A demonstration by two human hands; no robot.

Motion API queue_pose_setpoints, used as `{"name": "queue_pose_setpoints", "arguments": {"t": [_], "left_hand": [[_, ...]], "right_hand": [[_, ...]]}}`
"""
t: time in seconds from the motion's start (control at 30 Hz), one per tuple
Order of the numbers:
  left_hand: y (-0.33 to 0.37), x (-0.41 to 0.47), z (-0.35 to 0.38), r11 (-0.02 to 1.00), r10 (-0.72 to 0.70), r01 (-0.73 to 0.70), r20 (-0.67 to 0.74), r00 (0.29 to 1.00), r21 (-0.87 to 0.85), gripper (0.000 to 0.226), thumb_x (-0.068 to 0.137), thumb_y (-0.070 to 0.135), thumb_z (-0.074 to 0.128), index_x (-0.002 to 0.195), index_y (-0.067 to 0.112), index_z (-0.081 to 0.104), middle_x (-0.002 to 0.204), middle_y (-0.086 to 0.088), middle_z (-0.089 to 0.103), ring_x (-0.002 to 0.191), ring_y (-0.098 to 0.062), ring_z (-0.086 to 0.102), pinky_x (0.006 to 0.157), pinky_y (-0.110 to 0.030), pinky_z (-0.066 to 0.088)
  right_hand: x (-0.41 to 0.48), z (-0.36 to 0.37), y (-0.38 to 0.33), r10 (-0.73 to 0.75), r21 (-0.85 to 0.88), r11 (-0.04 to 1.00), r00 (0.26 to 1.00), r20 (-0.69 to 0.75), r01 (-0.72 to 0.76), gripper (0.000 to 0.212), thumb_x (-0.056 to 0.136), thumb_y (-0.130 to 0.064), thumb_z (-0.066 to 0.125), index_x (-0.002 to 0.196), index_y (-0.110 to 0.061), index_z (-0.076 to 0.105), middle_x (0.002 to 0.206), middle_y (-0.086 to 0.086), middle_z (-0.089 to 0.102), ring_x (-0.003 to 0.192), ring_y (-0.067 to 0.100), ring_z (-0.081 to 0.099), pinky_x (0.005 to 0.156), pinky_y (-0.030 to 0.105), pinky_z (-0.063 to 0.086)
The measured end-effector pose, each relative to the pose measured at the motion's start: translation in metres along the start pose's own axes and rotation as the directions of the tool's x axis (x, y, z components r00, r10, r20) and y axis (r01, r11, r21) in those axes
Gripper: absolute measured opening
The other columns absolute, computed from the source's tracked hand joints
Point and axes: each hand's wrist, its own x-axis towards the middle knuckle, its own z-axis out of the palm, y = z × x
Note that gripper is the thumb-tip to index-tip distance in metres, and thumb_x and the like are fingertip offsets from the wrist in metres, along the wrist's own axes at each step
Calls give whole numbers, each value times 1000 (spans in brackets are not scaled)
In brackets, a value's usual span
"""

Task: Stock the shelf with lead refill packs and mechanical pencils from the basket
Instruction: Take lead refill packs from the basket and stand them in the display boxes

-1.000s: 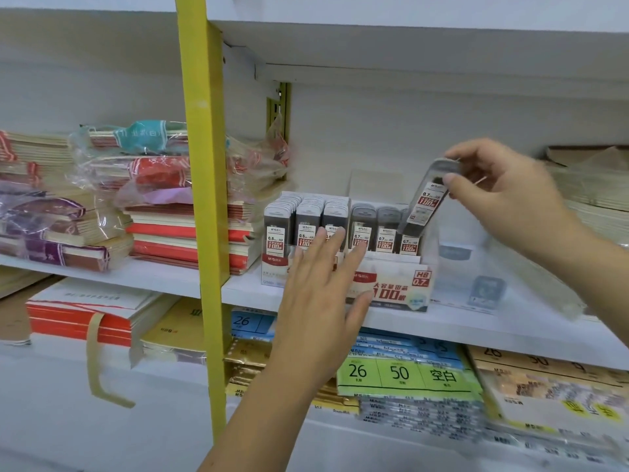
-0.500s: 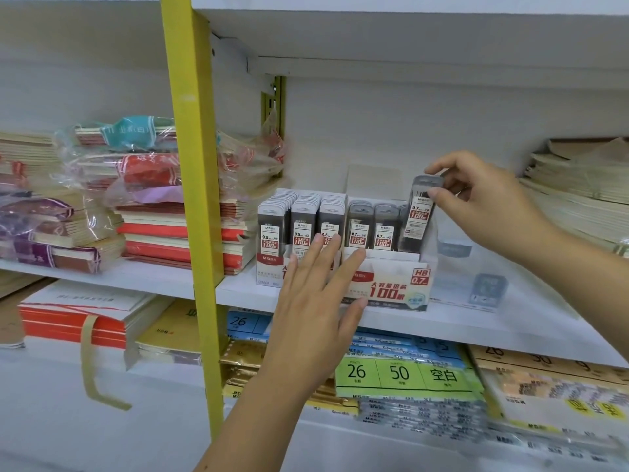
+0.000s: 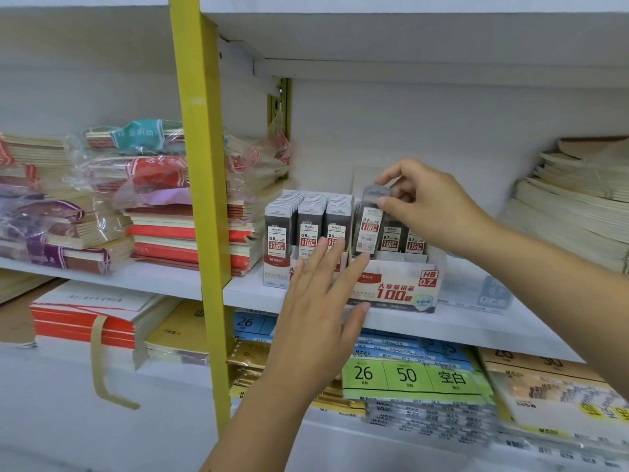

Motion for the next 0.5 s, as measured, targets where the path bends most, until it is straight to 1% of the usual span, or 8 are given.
{"name": "queue_pose_setpoints", "arguments": {"t": [0.07, 0.13, 0.17, 0.27, 0.33, 0.4, 0.47, 0.5], "left_hand": [[-1, 0, 0, 1000, 0, 0, 6, 1000, -1, 63, 102, 42, 46, 156, 43, 14, 168, 10, 10, 151, 0, -14, 122, -32, -1], [-1, 1, -1, 1000, 1, -1, 18, 1000, 1, 63, 103, 43, 45, 156, 44, 12, 168, 10, 8, 151, 0, -15, 122, -31, -3], [0, 1, -2, 1000, 0, 0, 25, 1000, -1, 64, 103, 43, 45, 156, 44, 11, 168, 11, 7, 151, 1, -16, 122, -30, -3], [2, 0, -4, 1000, 0, 0, 36, 999, -25, 63, 103, 41, 46, 157, 42, 13, 169, 10, 6, 151, -1, -15, 126, -35, 2], [6, -5, -7, 1000, 5, -5, 8, 1000, -30, 63, 102, 39, 49, 157, 39, 19, 169, 8, 8, 153, -4, -10, 126, -36, 6], [10, -15, -9, 999, 8, -11, -61, 998, -35, 57, 100, 31, 55, 154, 30, 34, 165, 1, 24, 154, -13, 9, 125, -34, 13], [15, -34, -7, 998, 29, -35, -122, 992, -48, 45, 96, 22, 59, 141, 17, 54, 147, -6, 48, 140, -21, 38, 117, -31, 29], [16, -48, -3, 998, 45, -50, -110, 993, -49, 40, 94, 19, 61, 134, 13, 59, 137, -7, 55, 129, -24, 47, 110, -31, 36]], "right_hand": [[0, 6, 5, 1, -122, 993, 998, 63, 6, 18, 88, -26, 68, 99, -37, 59, 87, -12, 63, 77, -3, 58, 61, 8, 40], [1, 11, 8, -39, -294, 954, 998, 44, 50, 17, 86, -31, 69, 102, -35, 66, 91, -10, 54, 85, 6, 48, 70, 22, 39], [1, 12, 8, -52, -367, 929, 998, 24, 58, 21, 86, -34, 69, 107, -34, 67, 90, -9, 49, 90, 9, 43, 72, 26, 36], [-3, 8, 4, -76, -458, 887, 997, -7, 64, 34, 90, -36, 63, 124, -33, 63, 94, -7, 45, 96, 9, 36, 74, 27, 31], [-19, 0, -1, -126, -403, 911, 989, -82, 83, 32, 93, -32, 60, 125, -29, 62, 94, -8, 47, 95, 8, 40, 75, 24, 33], [-53, -6, -8, -206, -260, 953, 960, -187, 154, 23, 94, -29, 58, 115, -25, 66, 88, -14, 49, 84, 8, 48, 71, 17, 36], [-99, -2, -13, -229, -72, 973, 956, -184, 219, 18, 94, -31, 55, 108, -26, 65, 84, -18, 54, 75, 7, 54, 67, 13, 39], [-124, 6, -11, -204, 6, 979, 971, -126, 206, 17, 94, -33, 53, 106, -28, 64, 83, -17, 57, 74, 7, 56, 66, 12, 40]]}}
